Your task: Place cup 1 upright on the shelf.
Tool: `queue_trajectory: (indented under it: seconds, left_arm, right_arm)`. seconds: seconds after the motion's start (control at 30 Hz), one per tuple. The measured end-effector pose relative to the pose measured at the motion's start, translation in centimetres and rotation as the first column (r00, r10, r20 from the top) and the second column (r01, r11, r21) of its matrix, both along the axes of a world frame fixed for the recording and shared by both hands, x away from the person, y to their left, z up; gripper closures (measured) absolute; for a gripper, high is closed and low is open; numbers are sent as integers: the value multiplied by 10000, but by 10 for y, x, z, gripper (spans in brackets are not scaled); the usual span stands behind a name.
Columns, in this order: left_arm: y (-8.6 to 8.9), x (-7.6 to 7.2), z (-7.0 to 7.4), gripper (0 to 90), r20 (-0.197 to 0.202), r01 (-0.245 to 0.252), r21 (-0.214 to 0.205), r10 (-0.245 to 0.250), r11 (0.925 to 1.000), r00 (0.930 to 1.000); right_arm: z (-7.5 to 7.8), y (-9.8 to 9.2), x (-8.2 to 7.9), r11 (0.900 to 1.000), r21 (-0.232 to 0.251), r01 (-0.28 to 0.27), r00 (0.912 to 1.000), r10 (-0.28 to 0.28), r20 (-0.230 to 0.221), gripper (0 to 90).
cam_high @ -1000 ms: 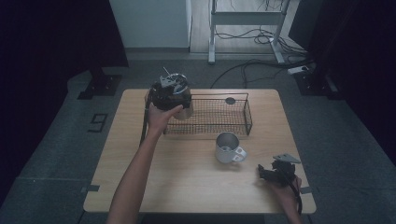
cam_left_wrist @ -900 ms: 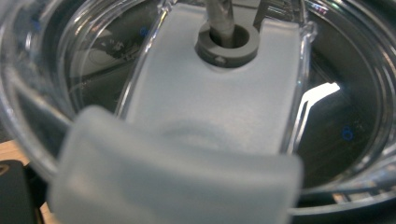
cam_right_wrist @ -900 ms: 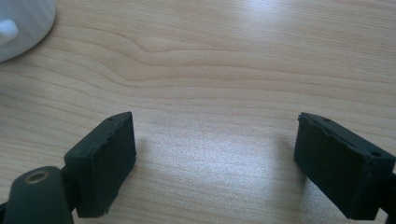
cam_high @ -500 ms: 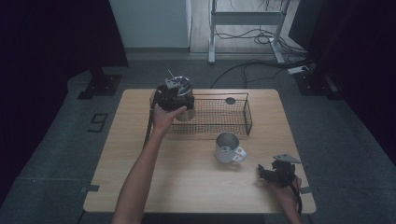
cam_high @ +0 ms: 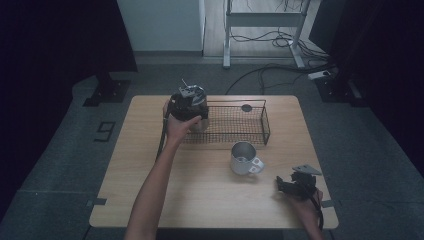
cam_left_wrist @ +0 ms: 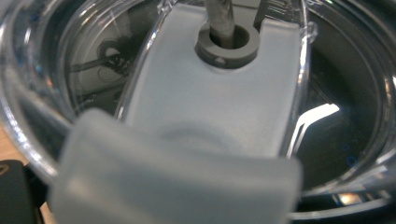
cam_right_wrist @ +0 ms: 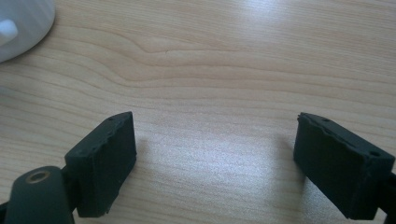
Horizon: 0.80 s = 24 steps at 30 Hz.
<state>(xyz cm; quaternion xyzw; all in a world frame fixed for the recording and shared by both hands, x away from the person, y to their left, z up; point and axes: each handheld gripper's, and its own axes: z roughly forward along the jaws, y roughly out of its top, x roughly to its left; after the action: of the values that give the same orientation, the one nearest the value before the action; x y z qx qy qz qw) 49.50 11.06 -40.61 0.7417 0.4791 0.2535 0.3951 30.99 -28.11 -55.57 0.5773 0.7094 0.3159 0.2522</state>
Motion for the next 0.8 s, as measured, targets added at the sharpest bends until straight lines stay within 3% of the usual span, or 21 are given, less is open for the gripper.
queue_trajectory:
  seconds: [0.8]
  left_arm:
    - [-4,11,-32,40,-626,-215,210,227,9995,9978]
  right_arm:
    - [0,0,0,10000,-11,-6,10000,6,7,131]
